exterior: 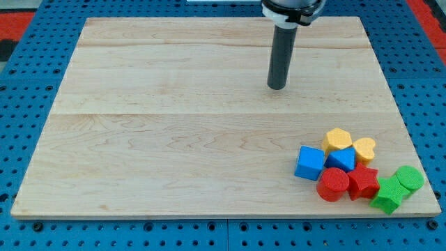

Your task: Separate the green star and green circle

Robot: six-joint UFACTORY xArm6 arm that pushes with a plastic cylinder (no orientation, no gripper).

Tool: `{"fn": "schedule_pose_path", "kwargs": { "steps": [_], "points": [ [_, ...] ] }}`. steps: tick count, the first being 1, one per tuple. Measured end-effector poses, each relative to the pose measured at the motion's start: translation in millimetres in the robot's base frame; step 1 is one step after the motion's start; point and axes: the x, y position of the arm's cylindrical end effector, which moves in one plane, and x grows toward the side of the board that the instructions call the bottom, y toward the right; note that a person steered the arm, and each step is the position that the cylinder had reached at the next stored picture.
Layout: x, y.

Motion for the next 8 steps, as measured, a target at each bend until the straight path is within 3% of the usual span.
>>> {"fn": "schedule_pose_path", "kwargs": {
  "steps": [5,6,8],
  "points": [
    [-4,184],
    [60,243],
    [80,244]
  ]
}}
